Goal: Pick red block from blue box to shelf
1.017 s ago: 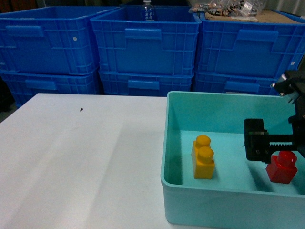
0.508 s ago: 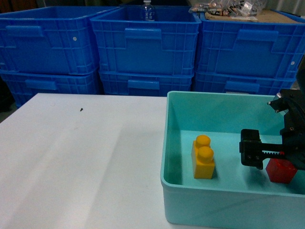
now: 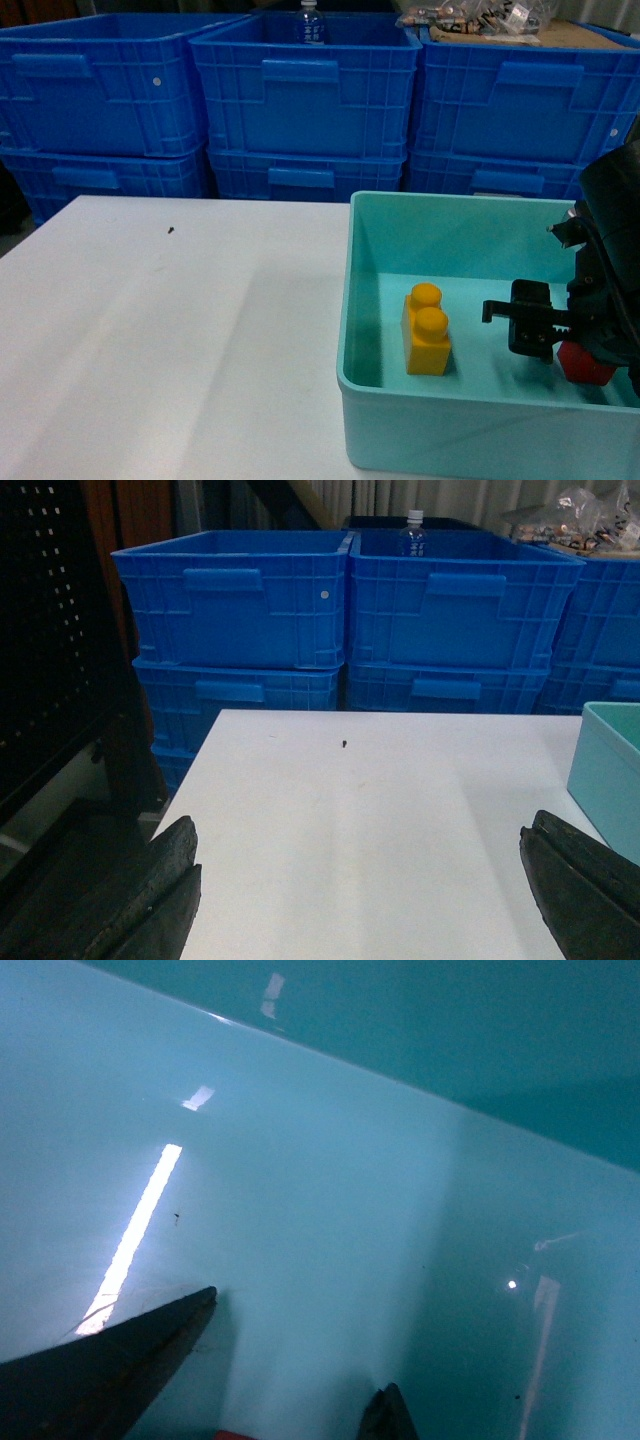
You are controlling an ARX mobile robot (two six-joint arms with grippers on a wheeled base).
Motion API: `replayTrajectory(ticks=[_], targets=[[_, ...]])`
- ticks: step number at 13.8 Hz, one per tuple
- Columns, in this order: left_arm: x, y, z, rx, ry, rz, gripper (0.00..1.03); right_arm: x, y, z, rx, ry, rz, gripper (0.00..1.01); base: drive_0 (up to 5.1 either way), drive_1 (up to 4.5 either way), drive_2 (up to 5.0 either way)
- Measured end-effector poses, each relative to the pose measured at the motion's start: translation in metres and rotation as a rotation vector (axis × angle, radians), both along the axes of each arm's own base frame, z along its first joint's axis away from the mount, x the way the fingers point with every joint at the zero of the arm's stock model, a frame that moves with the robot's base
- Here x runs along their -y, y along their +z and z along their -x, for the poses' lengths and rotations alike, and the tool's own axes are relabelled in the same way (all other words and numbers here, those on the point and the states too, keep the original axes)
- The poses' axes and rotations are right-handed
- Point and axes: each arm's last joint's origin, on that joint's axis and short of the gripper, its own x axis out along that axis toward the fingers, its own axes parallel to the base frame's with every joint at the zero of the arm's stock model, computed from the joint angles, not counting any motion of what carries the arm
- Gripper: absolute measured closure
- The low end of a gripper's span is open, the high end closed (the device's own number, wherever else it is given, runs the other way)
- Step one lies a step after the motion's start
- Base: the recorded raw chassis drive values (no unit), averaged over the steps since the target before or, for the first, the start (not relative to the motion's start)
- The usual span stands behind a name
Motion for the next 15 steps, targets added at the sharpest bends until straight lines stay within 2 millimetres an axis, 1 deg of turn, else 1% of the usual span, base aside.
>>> replayTrajectory(ticks=[2,3,5,6,7,8,9,10,11,12,13,14,15], targets=[[0.000,0.000,0.000,0.000,0.000,0.000,0.05,-0.003,-0.001,-0.001,0.009,0.002,0.000,0.67,0.0,0.00,0.0],[0.000,0.000,0.000,0.000,0.000,0.000,0.05,-0.005,-0.001,-0.002,0.018,0.005,0.001,0.73,0.0,0.00,0.0],[0.000,0.000,0.000,0.000,0.000,0.000,0.05,-0.005,-0.001,-0.002,0.054,0.016,0.011,0.73,0.0,0.00,0.0],[0.000,0.000,0.000,0.000,0.000,0.000,0.05,-0.004,0.003,-0.001,0.072,0.028,0.023,0.73,0.0,0.00,0.0],[0.000,0.000,0.000,0.000,0.000,0.000,0.05,-0.004,0.014,-0.001,0.130,0.042,0.031,0.73,0.0,0.00,0.0],[0.000,0.000,0.000,0.000,0.000,0.000,0.05,-0.003,0.040,-0.002,0.218,0.067,0.033,0.73,0.0,0.00,0.0],[0.000,0.000,0.000,0.000,0.000,0.000,0.05,0.001,0.080,-0.002,0.339,0.110,0.029,0.73,0.0,0.00,0.0],[0.000,0.000,0.000,0.000,0.000,0.000,0.05,0.010,0.119,0.004,0.467,0.150,0.038,0.73,0.0,0.00,0.0],[0.000,0.000,0.000,0.000,0.000,0.000,0.05,0.019,0.144,0.011,0.557,0.187,0.045,0.73,0.0,0.00,0.0],[0.000,0.000,0.000,0.000,0.000,0.000,0.05,0.034,0.166,0.024,0.649,0.214,0.080,0.73,0.0,0.00,0.0],[0.000,0.000,0.000,0.000,0.000,0.000,0.05,0.055,0.179,0.040,0.718,0.215,0.136,0.73,0.0,0.00,0.0],[0.000,0.000,0.000,0.000,0.000,0.000,0.05,0.077,0.182,0.059,0.771,0.195,0.206,0.73,0.0,0.00,0.0],[0.000,0.000,0.000,0.000,0.000,0.000,0.05,0.095,0.184,0.074,0.800,0.162,0.266,0.73,0.0,0.00,0.0]])
